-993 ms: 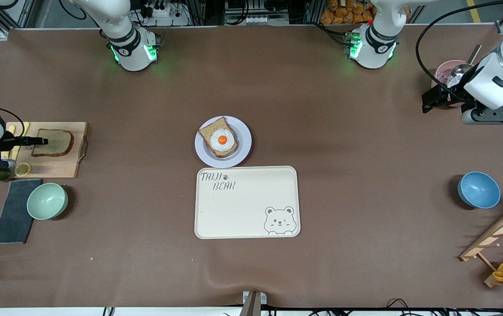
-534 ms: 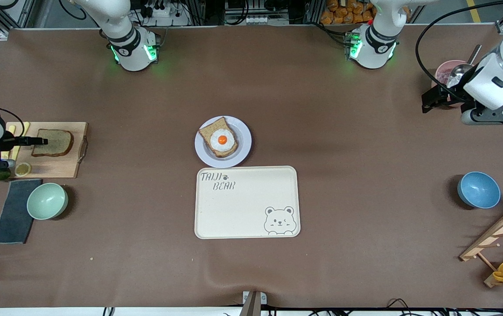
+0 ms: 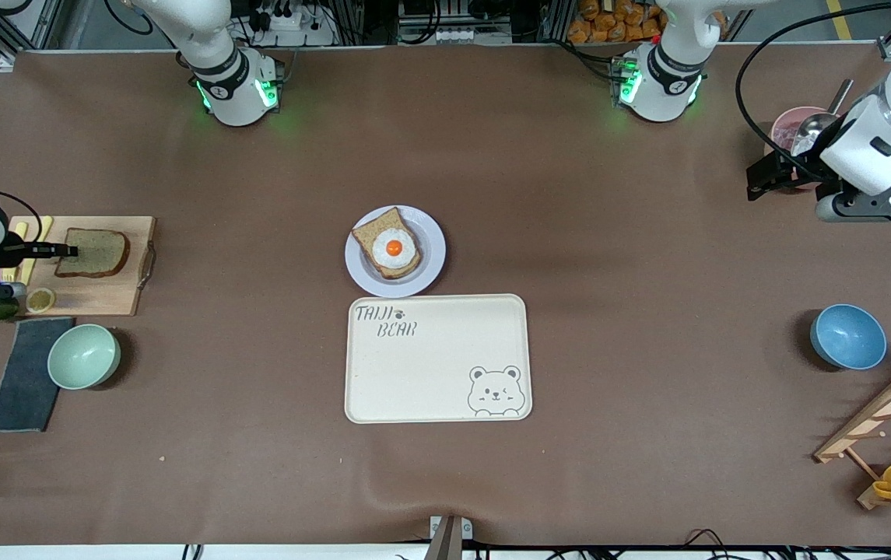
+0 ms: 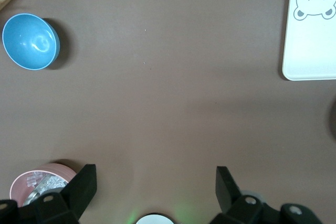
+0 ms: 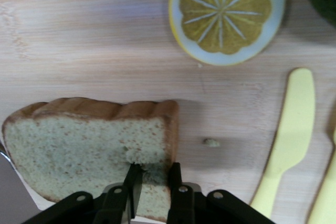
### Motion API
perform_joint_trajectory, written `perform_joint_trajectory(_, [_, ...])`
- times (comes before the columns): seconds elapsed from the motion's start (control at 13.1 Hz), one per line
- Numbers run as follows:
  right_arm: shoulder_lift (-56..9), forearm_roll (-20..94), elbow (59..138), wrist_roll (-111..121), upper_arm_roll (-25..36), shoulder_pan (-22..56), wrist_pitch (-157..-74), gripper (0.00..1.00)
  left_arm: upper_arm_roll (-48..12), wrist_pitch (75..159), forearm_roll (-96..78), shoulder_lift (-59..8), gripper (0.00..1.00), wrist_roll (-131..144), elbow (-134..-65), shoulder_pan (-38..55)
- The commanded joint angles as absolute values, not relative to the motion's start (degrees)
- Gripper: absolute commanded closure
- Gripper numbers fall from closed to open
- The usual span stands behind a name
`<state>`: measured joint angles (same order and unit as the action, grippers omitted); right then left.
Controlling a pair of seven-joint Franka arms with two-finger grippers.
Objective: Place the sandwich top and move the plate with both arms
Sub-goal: 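Lower the right gripper and grasp the bread slice by its edge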
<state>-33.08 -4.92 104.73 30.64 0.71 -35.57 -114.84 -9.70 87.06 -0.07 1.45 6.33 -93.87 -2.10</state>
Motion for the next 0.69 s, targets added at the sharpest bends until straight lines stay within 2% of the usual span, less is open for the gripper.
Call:
perform_joint_trajectory(0.0, [-32.43, -5.36, 105.12, 29.44, -0.61, -37.0, -114.87, 1.0, -9.93, 86.75, -1.05, 2.02, 0.0, 6.33, -94.22, -2.46])
perform_joint_trajectory(0.31, [-32.17, -4.39, 102.49, 29.36, -0.62, -36.3, -114.52, 1.0, -9.93, 87.63, -1.05, 1.58, 0.0, 6.33, -94.13, -2.28])
perform_joint_trajectory(0.61, [-32.17, -1.16, 98.63, 28.92, -0.7, -36.04, -107.96, 1.0, -9.93, 87.89, -1.05, 1.23, 0.0, 6.33, -94.57, -2.11])
